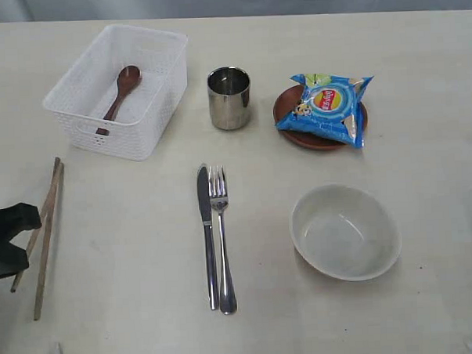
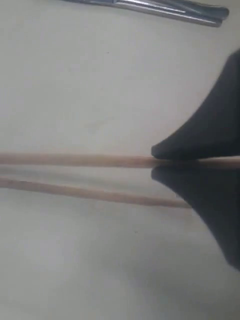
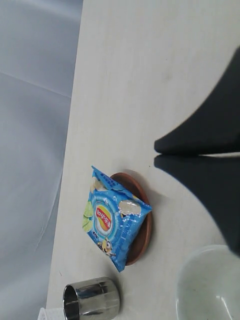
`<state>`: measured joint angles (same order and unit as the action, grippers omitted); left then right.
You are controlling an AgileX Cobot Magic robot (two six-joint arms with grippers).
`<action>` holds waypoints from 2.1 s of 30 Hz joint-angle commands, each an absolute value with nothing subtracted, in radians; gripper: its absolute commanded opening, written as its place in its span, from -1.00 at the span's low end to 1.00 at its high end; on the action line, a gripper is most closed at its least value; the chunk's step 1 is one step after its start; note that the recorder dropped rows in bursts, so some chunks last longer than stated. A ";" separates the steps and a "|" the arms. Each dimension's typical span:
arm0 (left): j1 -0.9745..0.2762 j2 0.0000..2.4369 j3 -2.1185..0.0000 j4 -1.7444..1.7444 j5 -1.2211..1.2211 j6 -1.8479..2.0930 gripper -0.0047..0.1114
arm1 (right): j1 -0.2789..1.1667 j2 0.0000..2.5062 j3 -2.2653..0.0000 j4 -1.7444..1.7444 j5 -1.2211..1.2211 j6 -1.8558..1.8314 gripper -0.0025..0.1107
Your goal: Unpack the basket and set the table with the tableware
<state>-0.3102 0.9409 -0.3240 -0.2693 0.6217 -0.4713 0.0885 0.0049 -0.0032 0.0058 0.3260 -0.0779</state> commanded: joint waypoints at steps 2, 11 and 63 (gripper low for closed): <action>-0.312 1.012 -0.304 -0.270 0.501 -0.453 -0.92 | 0.083 0.000 0.000 0.000 0.322 -0.076 -0.96; -0.312 1.089 -0.304 -0.280 0.453 -0.423 -0.76 | 0.083 0.000 0.000 0.000 0.322 -0.076 -0.96; -0.184 1.601 -0.539 0.208 0.509 -0.511 -0.32 | 0.083 0.000 0.000 0.000 0.322 -0.076 -0.96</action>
<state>-0.1864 1.5592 -0.5436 0.2161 0.5146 -0.5020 0.0885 0.0049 -0.0032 0.0058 0.3260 -0.0779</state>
